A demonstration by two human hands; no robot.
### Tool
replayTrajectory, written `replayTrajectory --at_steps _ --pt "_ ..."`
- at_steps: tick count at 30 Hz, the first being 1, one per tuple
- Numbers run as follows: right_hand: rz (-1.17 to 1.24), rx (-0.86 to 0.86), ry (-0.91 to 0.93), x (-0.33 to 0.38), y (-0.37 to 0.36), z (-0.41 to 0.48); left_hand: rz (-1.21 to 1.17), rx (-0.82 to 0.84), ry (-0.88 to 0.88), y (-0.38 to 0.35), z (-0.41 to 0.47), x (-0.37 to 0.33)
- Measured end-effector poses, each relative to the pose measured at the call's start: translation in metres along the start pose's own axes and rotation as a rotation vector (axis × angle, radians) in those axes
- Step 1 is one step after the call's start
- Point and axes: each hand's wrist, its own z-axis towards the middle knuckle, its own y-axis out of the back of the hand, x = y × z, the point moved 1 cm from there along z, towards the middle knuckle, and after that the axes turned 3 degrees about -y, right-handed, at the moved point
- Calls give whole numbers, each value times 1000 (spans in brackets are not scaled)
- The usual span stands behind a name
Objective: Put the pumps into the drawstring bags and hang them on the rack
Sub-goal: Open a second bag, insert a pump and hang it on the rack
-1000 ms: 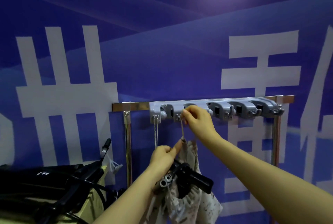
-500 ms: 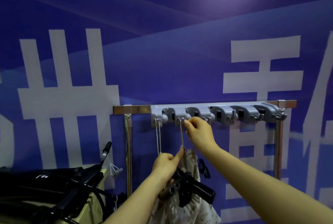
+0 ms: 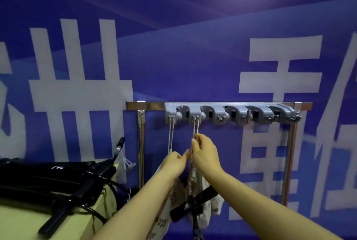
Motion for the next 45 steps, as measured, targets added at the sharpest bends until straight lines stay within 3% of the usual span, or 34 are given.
replayTrajectory --at_steps 6,13,23,31,39,43,45 --pt "-73 96 -151 3 3 -15 3 76 -24 26 -41 -5" --pt "-181 267 -265 27 13 -39 -93 55 7 70 -79 -9" --pt "-183 417 -40 136 -22 -88 -138 -111 3 154 -147 -14" --pt "-170 562 127 187 -81 -154 -151 -288 109 236 -219 48" --pt "-269 732 206 180 -157 -223 12 -378 316 287 -288 136" --pt "-341 705 290 173 -183 -243 149 -362 343 290 -304 174" --pt "-378 664 341 171 -194 -249 354 -404 360 296 -311 185"
